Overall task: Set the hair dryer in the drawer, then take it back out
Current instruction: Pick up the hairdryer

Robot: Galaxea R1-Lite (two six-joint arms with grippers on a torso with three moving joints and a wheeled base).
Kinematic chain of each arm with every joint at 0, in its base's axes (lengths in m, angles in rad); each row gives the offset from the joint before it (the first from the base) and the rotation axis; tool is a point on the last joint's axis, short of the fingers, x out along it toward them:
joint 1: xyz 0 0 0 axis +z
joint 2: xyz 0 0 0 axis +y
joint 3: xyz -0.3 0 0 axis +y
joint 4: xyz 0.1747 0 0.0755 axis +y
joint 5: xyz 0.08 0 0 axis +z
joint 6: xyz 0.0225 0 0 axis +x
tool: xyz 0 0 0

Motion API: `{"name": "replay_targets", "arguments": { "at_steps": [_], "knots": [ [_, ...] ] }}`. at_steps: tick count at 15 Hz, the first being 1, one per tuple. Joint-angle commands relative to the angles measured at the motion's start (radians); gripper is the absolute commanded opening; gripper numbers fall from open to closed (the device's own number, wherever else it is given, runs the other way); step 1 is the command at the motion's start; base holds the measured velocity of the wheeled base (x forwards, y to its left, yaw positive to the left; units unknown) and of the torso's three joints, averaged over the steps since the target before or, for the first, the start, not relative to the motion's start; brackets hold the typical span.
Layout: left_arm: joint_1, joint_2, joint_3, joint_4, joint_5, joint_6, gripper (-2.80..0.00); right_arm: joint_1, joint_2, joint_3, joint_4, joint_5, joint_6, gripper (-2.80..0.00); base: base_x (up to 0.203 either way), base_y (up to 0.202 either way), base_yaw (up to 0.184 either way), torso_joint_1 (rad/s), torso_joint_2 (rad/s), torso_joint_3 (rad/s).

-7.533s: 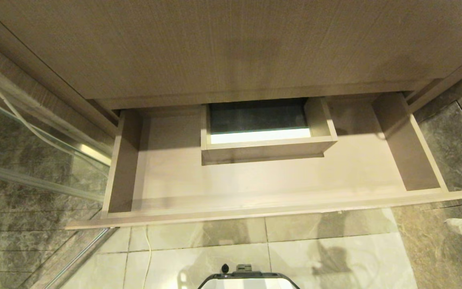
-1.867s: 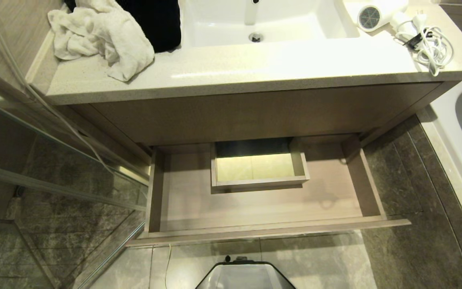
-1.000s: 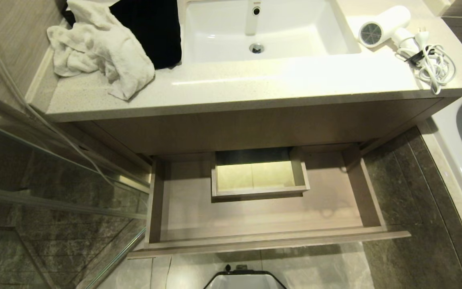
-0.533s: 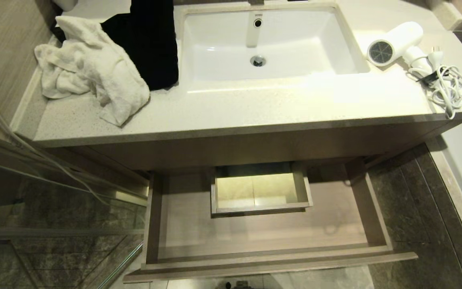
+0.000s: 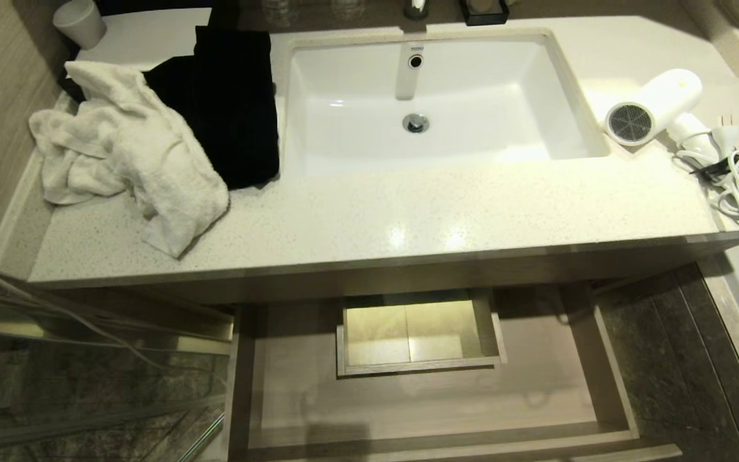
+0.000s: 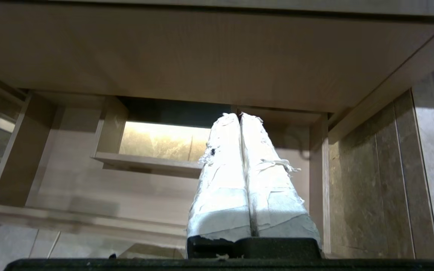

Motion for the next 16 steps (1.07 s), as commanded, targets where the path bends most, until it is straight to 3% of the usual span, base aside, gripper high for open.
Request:
{"name": "replay_targets", "arguments": {
  "at_steps": [1,4,11,13,16],
  "knots": [
    [0.0,0.0,0.0,0.0,0.0,0.0,-2.8,0.001,-0.039,0.04,-0.001,0.0,0.0,-2.8,0.0,0.0,0.0,0.371,-0.28,0.089],
    [0.0,0.0,0.002,0.0,0.0,0.0,-2.8,0.001,-0.039,0.04,0.004,0.0,0.005,-2.8,0.0,0.0,0.0,0.273,-0.21,0.054],
    [0.0,0.0,0.0,-0.002,0.0,0.0,-2.8,0.001,-0.039,0.023,-0.013,-0.001,-0.01,-2.8,0.0,0.0,0.0,0.019,-0.01,0.007],
    [0.0,0.0,0.0,-0.002,0.0,-0.005,-2.8,0.001,-0.039,-0.13,0.048,-0.011,-0.006,-2.8,0.0,0.0,0.0,0.0,0.0,0.0],
    [0.0,0.0,0.0,-0.002,0.0,-0.005,-2.8,0.001,0.019,-0.539,0.252,-0.032,0.006,-2.8,0.0,0.0,0.0,0.0,0.0,0.0]
  ]
}}
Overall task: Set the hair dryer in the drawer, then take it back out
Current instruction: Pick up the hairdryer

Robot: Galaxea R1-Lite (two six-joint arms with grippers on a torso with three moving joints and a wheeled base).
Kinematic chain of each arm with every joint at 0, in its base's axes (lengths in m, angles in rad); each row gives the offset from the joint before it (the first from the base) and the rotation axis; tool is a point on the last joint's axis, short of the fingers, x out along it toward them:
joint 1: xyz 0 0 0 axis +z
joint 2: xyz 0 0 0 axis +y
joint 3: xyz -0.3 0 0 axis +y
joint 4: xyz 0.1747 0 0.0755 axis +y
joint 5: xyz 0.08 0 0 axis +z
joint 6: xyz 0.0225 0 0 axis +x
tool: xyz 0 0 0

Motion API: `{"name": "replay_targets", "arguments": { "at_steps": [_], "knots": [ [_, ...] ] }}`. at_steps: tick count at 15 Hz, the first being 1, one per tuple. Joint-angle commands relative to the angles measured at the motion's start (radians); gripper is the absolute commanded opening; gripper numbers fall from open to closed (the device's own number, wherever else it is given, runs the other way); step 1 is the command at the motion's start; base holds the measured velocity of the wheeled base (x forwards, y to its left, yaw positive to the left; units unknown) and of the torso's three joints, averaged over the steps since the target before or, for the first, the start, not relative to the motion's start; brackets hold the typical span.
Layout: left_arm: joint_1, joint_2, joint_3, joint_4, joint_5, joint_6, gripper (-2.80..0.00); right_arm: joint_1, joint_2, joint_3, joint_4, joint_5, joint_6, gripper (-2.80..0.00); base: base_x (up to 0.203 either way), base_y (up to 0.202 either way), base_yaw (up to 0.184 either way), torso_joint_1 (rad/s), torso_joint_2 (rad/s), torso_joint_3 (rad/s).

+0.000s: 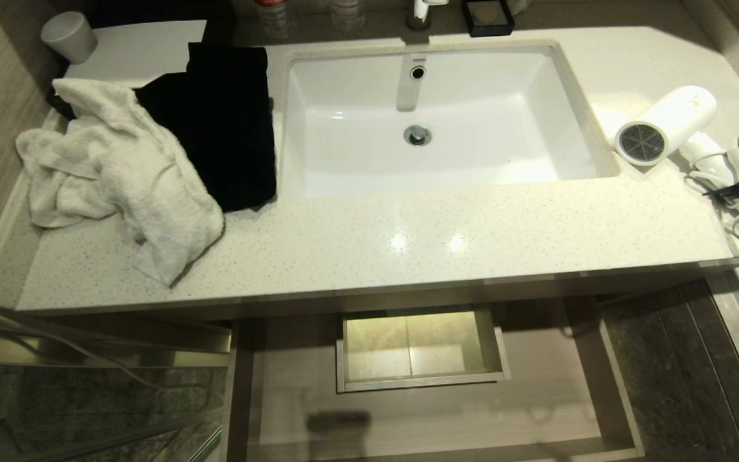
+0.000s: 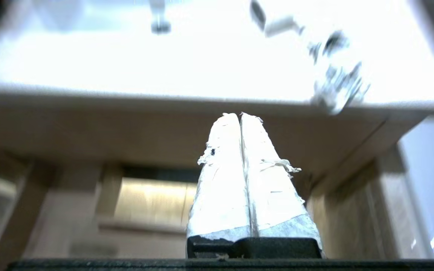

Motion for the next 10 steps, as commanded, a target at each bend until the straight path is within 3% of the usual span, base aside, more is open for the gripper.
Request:
{"name": "replay_targets", "arguments": {
  "at_steps": [1,7,10],
  "knots": [
    [0.0,0.0,0.0,0.0,0.0,0.0,-2.8,-0.001,0.093,-0.31,0.164,-0.018,0.005,-2.8,0.0,0.0,0.0,0.0,0.0,0.0],
    [0.0,0.0,0.0,0.0,0.0,0.0,-2.8,-0.017,0.83,-0.925,0.509,-0.119,0.012,-2.8,0.0,0.0,0.0,0.0,0.0,0.0],
    [0.0,0.0,0.0,0.0,0.0,0.0,-2.8,-0.156,1.136,-1.181,0.668,-0.063,-0.098,-2.8,0.0,0.0,0.0,0.0,0.0,0.0]
  ]
}}
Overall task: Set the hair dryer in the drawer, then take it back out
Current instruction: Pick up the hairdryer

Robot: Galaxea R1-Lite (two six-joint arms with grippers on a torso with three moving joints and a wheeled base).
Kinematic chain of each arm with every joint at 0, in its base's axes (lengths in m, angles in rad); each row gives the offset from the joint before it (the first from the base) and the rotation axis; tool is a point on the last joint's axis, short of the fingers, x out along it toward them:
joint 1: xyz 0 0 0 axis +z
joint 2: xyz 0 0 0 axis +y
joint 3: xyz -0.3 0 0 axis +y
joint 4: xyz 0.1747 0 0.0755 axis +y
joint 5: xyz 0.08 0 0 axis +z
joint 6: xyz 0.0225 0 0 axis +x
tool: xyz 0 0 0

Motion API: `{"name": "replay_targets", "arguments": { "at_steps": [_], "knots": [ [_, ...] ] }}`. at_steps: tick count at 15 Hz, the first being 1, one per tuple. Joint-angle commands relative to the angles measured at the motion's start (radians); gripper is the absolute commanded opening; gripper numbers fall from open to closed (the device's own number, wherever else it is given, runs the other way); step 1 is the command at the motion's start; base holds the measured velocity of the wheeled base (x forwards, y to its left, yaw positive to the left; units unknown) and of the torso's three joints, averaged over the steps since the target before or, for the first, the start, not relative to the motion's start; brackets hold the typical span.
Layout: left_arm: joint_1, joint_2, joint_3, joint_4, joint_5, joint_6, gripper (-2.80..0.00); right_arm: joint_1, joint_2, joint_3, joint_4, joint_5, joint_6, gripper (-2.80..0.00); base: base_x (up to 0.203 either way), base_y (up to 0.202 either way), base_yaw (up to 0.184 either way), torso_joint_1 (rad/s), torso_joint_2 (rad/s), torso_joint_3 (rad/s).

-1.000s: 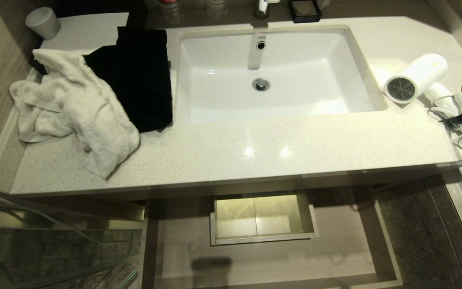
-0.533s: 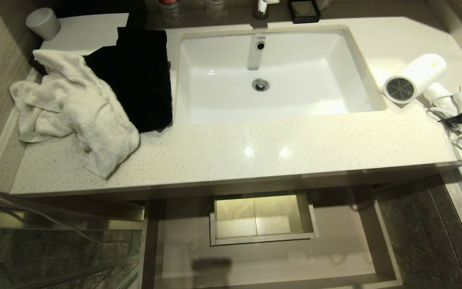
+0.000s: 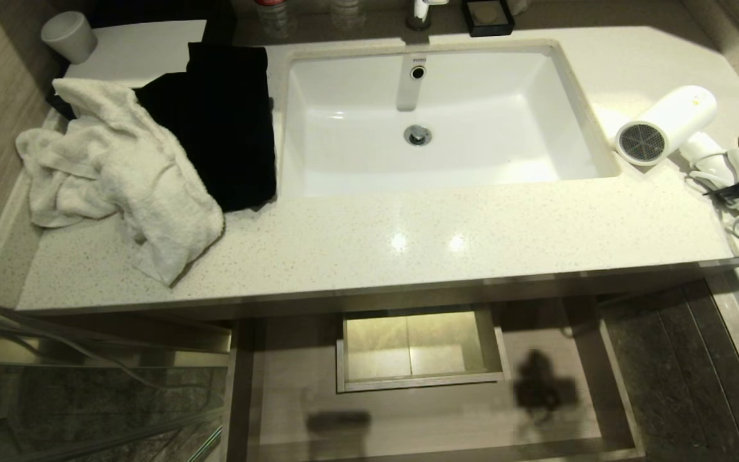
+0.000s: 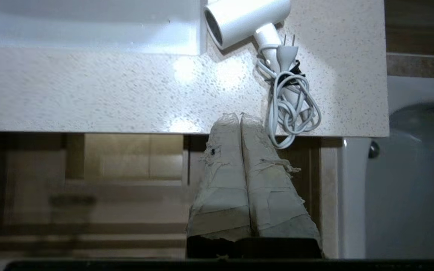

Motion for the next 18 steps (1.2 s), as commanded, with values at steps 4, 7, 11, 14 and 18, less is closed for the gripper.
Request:
{"name": "replay_targets", "arguments": {
  "at_steps": [4,7,11,14,18],
  "knots": [
    [0.0,0.0,0.0,0.0,0.0,0.0,-2.8,-0.309,0.527,-0.322,0.19,0.254,-0.313,-2.8,0.0,0.0,0.0,0.0,0.0,0.0],
    [0.0,0.0,0.001,0.0,0.0,0.0,-2.8,-0.398,0.647,-0.4,0.205,0.318,-0.347,-2.8,0.0,0.0,0.0,0.0,0.0,0.0],
    [0.0,0.0,0.0,0.0,0.0,0.0,-2.8,-0.475,0.762,-0.498,0.246,0.443,-0.538,0.0,0.0,0.0,0.0,0.0,0.0,0.0],
    [0.0,0.0,0.0,0.0,0.0,0.0,-2.8,-0.484,0.8,-0.499,0.246,0.474,-0.554,0.0,0.0,0.0,0.0,0.0,0.0,0.0],
    [0.0,0.0,0.0,0.0,0.0,0.0,-2.8,-0.486,0.845,-0.5,0.228,0.516,-0.549,0.0,0.0,0.0,0.0,0.0,0.0,0.0]
  ]
}}
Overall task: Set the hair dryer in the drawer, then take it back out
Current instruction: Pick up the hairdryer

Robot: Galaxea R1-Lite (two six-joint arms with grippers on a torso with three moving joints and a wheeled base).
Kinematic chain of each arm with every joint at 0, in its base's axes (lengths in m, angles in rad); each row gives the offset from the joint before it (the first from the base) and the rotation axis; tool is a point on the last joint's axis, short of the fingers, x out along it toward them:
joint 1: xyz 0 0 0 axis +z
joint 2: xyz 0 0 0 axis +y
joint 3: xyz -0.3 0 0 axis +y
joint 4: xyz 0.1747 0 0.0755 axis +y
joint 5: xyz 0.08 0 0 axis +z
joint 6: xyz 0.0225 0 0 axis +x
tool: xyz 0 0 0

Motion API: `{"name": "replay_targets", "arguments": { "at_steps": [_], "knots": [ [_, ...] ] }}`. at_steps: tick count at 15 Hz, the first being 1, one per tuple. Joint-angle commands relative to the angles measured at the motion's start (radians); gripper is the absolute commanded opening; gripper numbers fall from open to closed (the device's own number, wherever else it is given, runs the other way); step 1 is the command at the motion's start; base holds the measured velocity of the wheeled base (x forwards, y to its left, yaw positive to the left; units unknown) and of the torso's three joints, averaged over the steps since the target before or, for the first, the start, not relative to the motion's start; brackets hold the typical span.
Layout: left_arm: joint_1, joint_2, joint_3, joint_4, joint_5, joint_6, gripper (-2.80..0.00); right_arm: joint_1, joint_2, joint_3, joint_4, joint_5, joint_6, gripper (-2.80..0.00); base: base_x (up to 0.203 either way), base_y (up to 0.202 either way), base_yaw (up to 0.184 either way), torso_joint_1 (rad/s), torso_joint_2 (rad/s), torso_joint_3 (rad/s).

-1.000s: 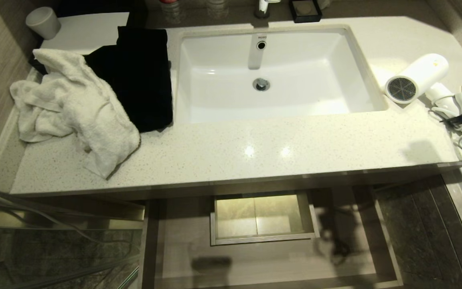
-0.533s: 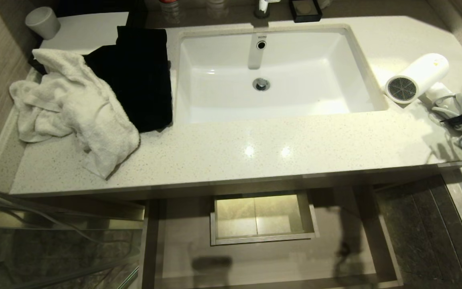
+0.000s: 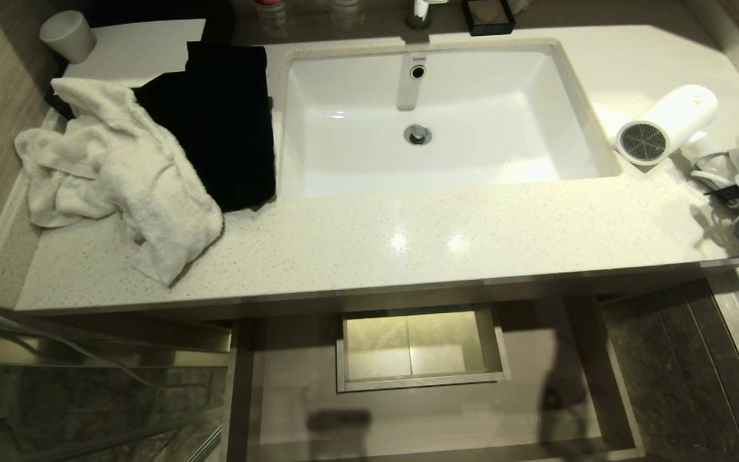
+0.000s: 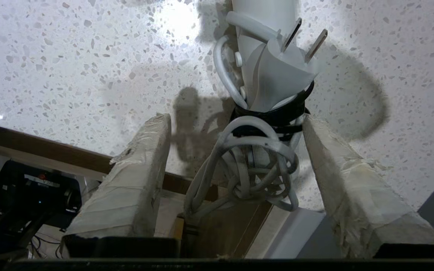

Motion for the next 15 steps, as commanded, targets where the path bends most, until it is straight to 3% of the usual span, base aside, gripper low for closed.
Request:
{"name": "replay_targets", "arguments": {
  "at_steps": [1,6,15],
  "knots": [
    [-0.001,0.0,0.001,0.0,0.0,0.0,-2.8,-0.001,0.035,-0.002,-0.034,0.028,-0.005,0.0,0.0,0.0,0.0,0.0,0.0,0.0],
    [-0.001,0.0,0.001,0.0,0.0,0.0,-2.8,0.001,0.094,-0.002,-0.16,0.034,-0.013,0.0,0.0,0.0,0.0,0.0,0.0,0.0],
    [-0.001,0.0,0.0,0.0,0.0,0.0,-2.8,0.013,0.15,-0.002,-0.151,0.038,-0.017,0.0,0.0,0.0,0.0,0.0,0.0,0.0]
  ]
}}
